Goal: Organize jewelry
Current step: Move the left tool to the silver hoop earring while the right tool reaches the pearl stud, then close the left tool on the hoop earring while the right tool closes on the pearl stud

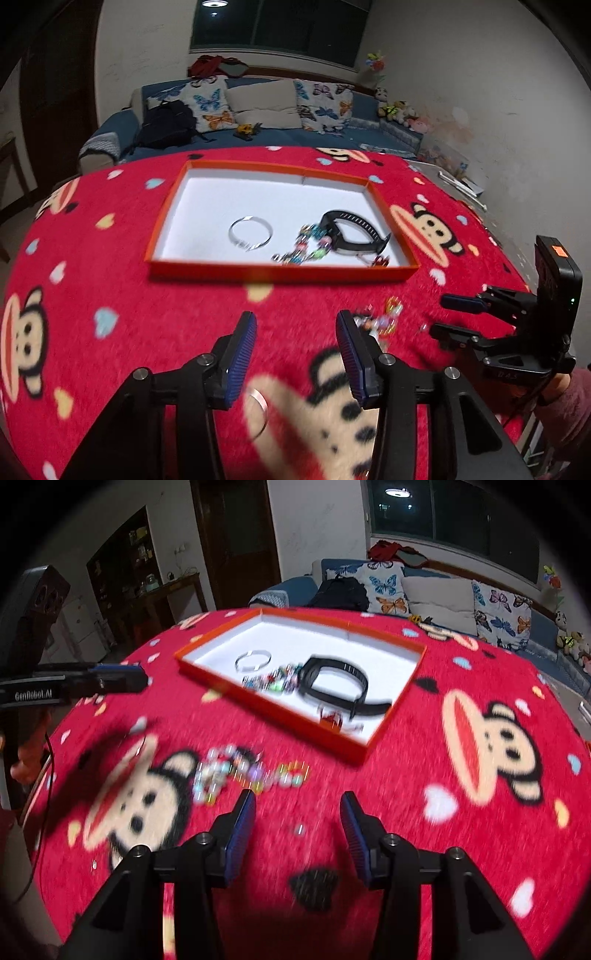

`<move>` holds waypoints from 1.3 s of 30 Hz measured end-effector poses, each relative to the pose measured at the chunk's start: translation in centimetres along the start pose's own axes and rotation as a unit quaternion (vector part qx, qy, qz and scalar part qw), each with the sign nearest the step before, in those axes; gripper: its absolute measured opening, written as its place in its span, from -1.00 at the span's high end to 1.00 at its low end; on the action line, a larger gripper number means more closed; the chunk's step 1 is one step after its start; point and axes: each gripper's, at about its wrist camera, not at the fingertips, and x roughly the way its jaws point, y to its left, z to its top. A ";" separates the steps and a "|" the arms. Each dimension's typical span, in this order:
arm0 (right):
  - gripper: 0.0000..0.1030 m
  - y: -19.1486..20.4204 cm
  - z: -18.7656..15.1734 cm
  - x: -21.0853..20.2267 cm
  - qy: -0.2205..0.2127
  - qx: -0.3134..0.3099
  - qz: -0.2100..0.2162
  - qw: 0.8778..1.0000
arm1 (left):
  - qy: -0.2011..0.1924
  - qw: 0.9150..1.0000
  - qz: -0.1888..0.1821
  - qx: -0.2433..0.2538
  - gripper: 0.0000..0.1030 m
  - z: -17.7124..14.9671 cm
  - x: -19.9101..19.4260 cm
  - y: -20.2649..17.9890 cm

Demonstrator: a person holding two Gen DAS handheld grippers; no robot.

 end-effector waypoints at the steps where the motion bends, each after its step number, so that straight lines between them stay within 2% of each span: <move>1: -0.01 0.1 -0.3 -0.1 0.003 0.000 0.000 1.000 | -0.001 1.000 0.003 -0.007 0.06 -0.8 -0.4 0.3; 10: 0.00 -0.3 -1.0 0.3 0.015 0.020 0.010 1.000 | 0.003 0.999 0.038 -0.039 0.06 -5.5 -2.1 2.7; 12: 0.08 -0.2 -0.9 0.5 0.014 0.018 0.011 1.000 | 0.003 0.998 0.046 -0.037 0.06 -6.1 -2.4 2.9; 14: 0.28 0.0 -0.7 1.0 0.017 0.014 0.010 1.000 | 0.004 0.998 0.052 -0.035 0.06 -6.5 -2.6 3.0; 18: 0.42 0.1 -0.9 1.8 0.024 0.011 0.005 1.000 | 0.010 0.998 0.060 -0.025 0.06 -7.4 -2.6 2.9; 21: 0.56 -0.3 -0.8 1.8 0.021 0.017 0.004 1.000 | 0.013 0.998 0.066 -0.015 0.01 -7.6 -2.4 2.8; 23: 0.68 -0.4 -0.9 1.8 0.021 0.018 0.003 1.000 | 0.012 0.997 0.071 -0.008 -0.18 -7.8 -2.2 2.6; 26: 0.76 -0.3 -0.9 1.8 0.020 0.016 0.002 1.000 | 0.011 0.997 0.072 0.001 -0.19 -7.8 -1.8 2.4; 39: 0.81 0.2 -0.9 1.2 0.010 0.008 0.009 1.000 | 0.052 0.995 0.064 0.055 -0.19 -6.8 1.9 2.7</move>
